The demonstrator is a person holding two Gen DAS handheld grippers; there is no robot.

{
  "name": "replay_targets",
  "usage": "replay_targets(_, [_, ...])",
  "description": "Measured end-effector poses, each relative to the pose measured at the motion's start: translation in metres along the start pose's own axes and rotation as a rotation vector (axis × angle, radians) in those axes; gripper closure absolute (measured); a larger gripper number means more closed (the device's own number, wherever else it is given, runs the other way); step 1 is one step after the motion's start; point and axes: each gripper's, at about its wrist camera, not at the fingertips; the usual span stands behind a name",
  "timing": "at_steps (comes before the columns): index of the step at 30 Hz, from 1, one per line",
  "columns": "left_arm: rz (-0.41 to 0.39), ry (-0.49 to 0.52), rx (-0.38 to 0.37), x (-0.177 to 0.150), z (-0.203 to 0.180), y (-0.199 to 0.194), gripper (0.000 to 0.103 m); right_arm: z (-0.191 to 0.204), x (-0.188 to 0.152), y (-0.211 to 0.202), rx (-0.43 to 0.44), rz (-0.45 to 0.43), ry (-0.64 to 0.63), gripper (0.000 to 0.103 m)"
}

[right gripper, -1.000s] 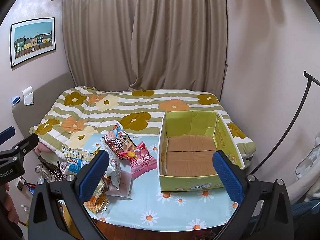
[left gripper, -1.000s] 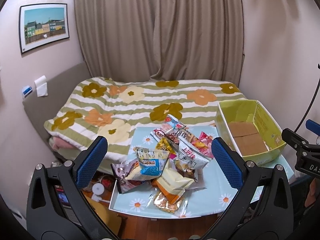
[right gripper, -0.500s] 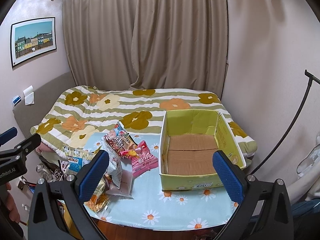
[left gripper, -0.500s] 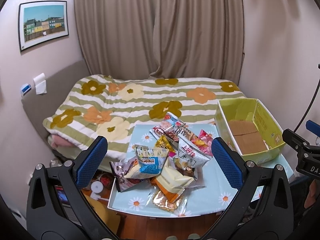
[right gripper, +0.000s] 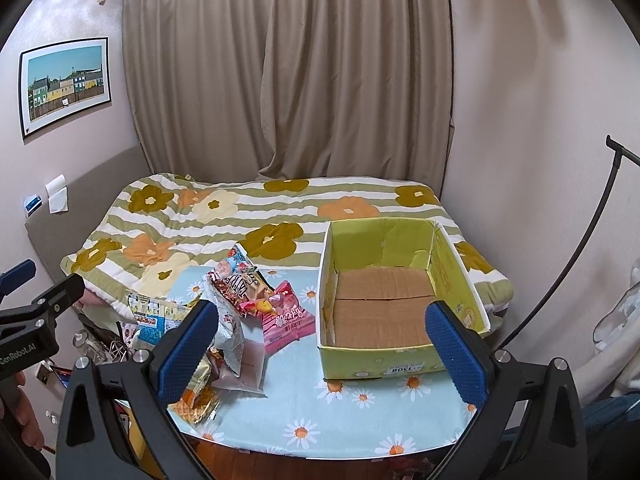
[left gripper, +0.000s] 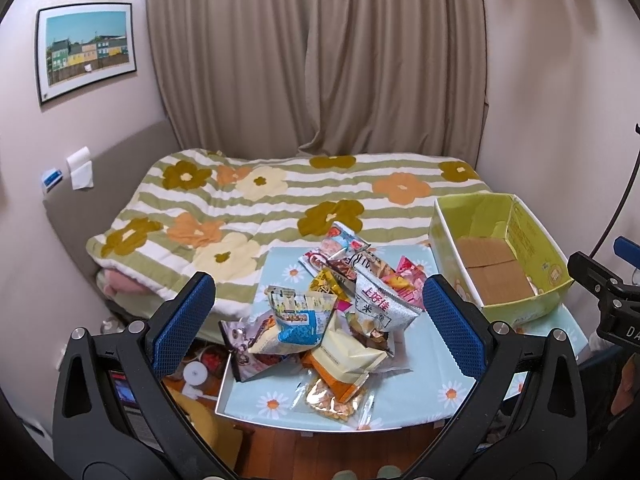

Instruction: Organize snacks

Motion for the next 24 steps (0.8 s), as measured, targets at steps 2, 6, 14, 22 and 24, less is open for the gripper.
replay_targets(2, [-0.001, -0.001, -0.001, -0.001, -0.001, 0.000, 0.000, 0.001, 0.000, -0.001, 0.002, 0.001, 0.001, 0.000])
replay_targets(6, [0.000, 0.001, 0.001, -0.002, -0.002, 0.000, 0.000, -0.001, -0.001, -0.001, 0.008, 0.002, 0.008, 0.000])
replay_targets(14, [0.007, 0.001, 0.000, -0.008, -0.004, -0.004, 0.000, -0.001, 0.000, -0.004, 0.016, 0.004, 0.016, 0.000])
replay_targets(22, [0.010, -0.013, -0.007, -0.008, -0.004, -0.012, 0.000, -0.005, 0.001, -0.008, 0.027, -0.001, 0.020, 0.000])
replay_targets(24, [0.011, -0.025, -0.015, -0.008, -0.002, -0.013, 0.000, -0.007, 0.001, -0.009, 0.028, 0.004, 0.020, 0.000])
Point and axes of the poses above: each gripper's, at about its wrist camera, not at the fingertips, and y roughly the way its jaws point, z to its left, x to its top, and after that the axes turned 11 degrees about y, right-handed
